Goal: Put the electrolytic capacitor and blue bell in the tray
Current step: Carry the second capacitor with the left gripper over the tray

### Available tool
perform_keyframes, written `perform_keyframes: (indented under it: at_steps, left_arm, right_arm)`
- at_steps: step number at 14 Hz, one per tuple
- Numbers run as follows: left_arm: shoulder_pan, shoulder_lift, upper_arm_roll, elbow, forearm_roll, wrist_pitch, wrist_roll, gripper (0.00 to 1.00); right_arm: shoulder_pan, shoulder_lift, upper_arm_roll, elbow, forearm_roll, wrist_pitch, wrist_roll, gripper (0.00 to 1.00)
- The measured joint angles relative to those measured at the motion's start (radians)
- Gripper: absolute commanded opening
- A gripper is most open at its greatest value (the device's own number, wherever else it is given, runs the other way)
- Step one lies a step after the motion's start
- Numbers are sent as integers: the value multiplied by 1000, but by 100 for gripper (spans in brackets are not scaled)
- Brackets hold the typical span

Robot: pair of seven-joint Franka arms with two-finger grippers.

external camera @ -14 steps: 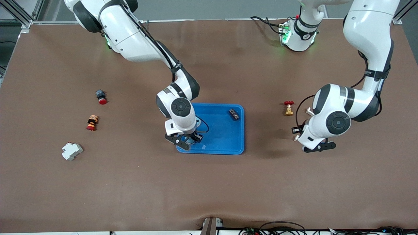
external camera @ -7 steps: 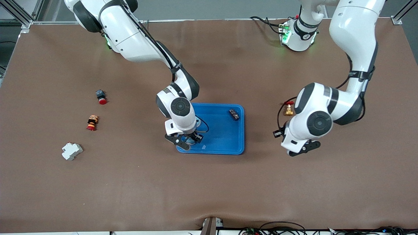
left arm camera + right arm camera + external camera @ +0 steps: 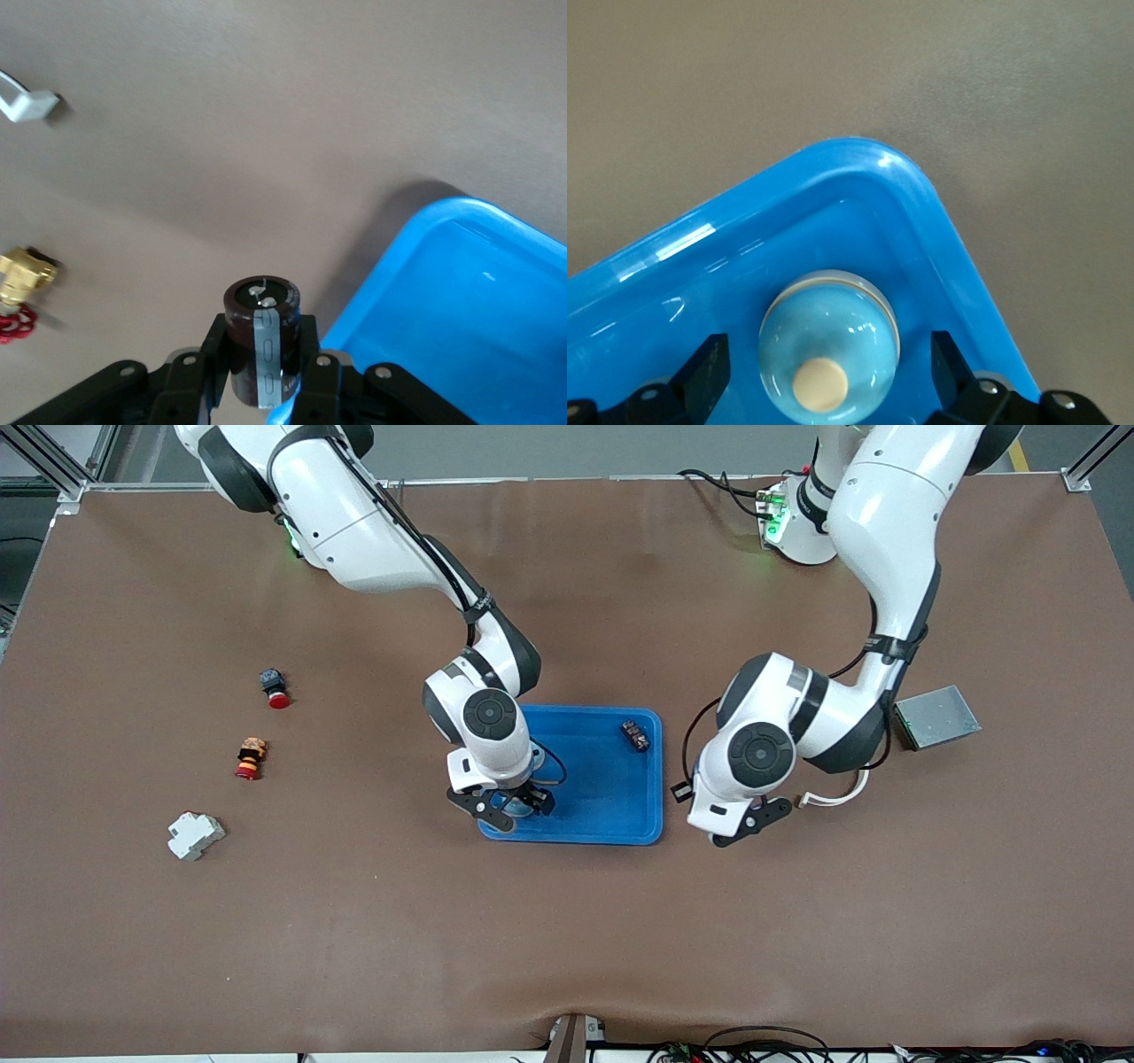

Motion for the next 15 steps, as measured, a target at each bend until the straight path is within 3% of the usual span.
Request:
perform_keyframes:
  at_steps: [8, 15]
  left_arm:
    - [-95, 80, 3, 2, 0, 141, -117, 0]
    - [-119, 116, 4, 3, 0, 245, -119, 0]
  right_arm:
    - [-1, -58, -7, 89, 0, -197, -21, 100]
    - [-160, -116, -24, 110, 0, -309, -399, 100]
